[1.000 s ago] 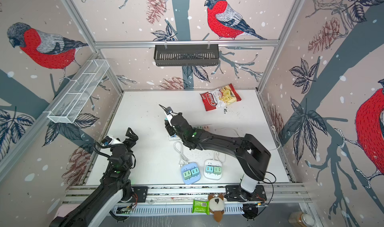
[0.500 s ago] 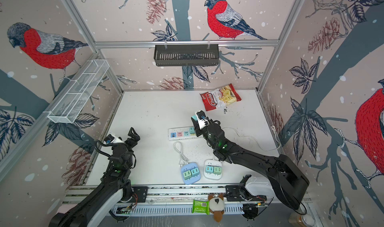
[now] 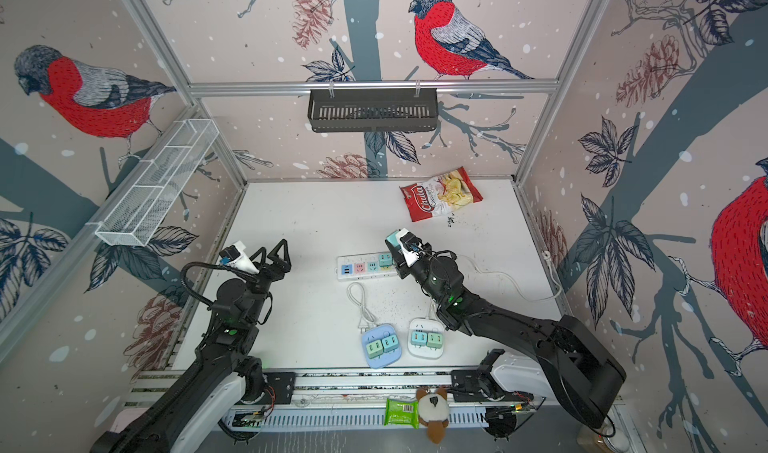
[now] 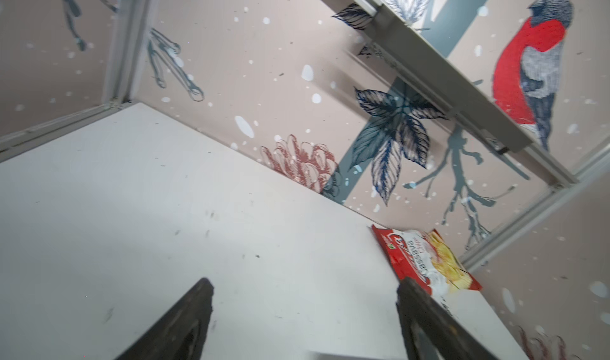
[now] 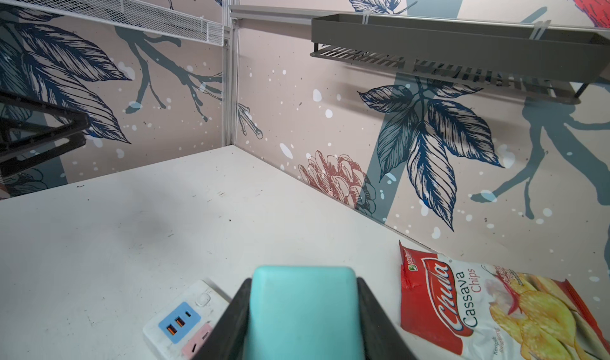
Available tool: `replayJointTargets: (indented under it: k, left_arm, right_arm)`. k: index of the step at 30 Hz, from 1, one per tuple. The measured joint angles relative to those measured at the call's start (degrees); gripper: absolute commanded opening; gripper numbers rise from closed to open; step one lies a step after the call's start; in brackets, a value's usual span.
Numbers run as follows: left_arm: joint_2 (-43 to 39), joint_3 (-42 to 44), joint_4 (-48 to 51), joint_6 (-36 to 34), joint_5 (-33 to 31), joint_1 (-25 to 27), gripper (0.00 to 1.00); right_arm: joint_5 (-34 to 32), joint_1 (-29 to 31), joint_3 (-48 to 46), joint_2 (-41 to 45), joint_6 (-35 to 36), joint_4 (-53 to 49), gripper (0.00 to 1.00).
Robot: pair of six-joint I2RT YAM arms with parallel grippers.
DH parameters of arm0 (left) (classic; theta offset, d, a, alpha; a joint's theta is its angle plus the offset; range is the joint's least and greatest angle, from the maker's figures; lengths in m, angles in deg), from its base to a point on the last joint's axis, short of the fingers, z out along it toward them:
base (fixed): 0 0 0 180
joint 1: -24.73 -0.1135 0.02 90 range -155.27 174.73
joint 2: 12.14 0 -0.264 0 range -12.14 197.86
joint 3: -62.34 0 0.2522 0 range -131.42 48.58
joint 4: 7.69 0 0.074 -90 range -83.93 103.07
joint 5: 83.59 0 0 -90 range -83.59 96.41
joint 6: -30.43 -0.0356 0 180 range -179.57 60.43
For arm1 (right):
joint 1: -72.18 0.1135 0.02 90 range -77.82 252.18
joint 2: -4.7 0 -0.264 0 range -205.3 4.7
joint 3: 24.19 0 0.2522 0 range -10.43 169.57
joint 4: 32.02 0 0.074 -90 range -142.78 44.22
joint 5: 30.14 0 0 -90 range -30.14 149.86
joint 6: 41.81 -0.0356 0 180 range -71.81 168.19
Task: Insert the plug
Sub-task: 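Lift the teal charger toward the strip while the left gripper approaches, then close the left gripper on the teal charger held by the right gripper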
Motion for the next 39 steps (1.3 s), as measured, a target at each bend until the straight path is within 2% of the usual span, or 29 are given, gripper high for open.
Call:
replayJointTargets:
  k: [8, 12, 17, 22, 28, 33, 39]
  left_arm:
    - [6.2, -14.8, 5.7, -2.9, 8.0, 13.6, 0.87]
    - [10.2, -21.7, 9.3, -5.5, 10.1, 17.6, 0.86]
    - [13.6, -28.2, 15.1, -7.5, 13.4, 19.8, 0.86]
    - [13.5, -35.4, 24.5, -9.0, 13.6, 20.0, 0.86]
    - [12.3, -35.5, 29.1, -11.6, 18.3, 20.1, 0.84]
    - [14.4, -36.3, 29.9, -13.4, 22.2, 21.2, 0.82]
    - [19.2, -39.6, 32.8, -16.7, 23.3, 27.3, 0.81]
  right_arm:
    - [1.5, -0.2, -1.4, 0.1, 1.0, 1.0, 0.04]
    - [1.5, -0.2, -1.7, 1.0, 2.0, 1.0, 0.04]
    - [1.4, -0.2, -3.4, 2.1, 3.3, 1.0, 0.04]
    - [1.5, -0.2, -5.4, 3.1, 4.3, 1.9, 0.04]
    - [3.0, -0.1, -5.1, 2.8, 4.7, 2.3, 0.04]
    - [3.4, 1.0, -4.7, 4.2, 4.9, 1.4, 0.04]
    - [4.2, 3.7, -7.2, 7.7, 7.7, 1.8, 0.04]
